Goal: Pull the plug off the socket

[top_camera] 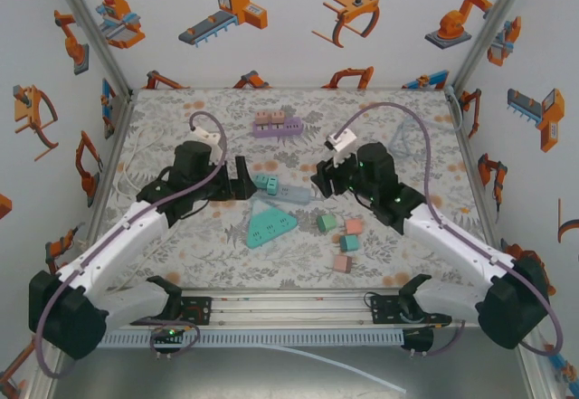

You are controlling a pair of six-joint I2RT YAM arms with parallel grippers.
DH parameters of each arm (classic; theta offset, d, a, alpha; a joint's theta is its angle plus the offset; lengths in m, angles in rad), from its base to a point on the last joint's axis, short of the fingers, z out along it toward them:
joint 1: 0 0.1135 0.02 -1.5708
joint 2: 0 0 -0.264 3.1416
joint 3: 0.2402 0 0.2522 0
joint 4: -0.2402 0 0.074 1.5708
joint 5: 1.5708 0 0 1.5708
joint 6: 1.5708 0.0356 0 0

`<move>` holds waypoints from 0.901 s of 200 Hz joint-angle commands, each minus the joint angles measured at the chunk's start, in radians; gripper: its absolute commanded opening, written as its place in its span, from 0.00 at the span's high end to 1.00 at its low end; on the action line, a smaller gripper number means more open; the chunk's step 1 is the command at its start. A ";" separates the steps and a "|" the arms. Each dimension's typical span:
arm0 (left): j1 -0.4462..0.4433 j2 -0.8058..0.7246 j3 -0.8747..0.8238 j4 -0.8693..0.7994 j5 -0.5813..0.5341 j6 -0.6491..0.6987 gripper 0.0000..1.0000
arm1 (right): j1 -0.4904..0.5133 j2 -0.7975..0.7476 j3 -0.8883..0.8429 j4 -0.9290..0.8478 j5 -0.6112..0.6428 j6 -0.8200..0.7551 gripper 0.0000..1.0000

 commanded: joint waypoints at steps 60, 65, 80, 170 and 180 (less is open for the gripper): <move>0.078 0.303 0.180 0.057 0.112 0.010 0.14 | 0.012 0.335 0.220 0.019 -0.414 -0.476 0.29; 0.079 0.323 0.194 0.052 0.117 0.017 0.15 | 0.012 0.359 0.235 0.012 -0.421 -0.478 0.28; 0.080 0.376 0.224 0.044 0.137 0.023 0.16 | 0.013 0.431 0.265 0.028 -0.443 -0.478 0.28; 0.081 0.549 0.277 0.006 0.170 0.070 0.20 | 0.024 0.718 0.378 0.113 -0.411 -0.373 0.31; 0.082 0.567 0.280 0.005 0.168 0.073 0.20 | 0.024 0.735 0.384 0.116 -0.414 -0.361 0.34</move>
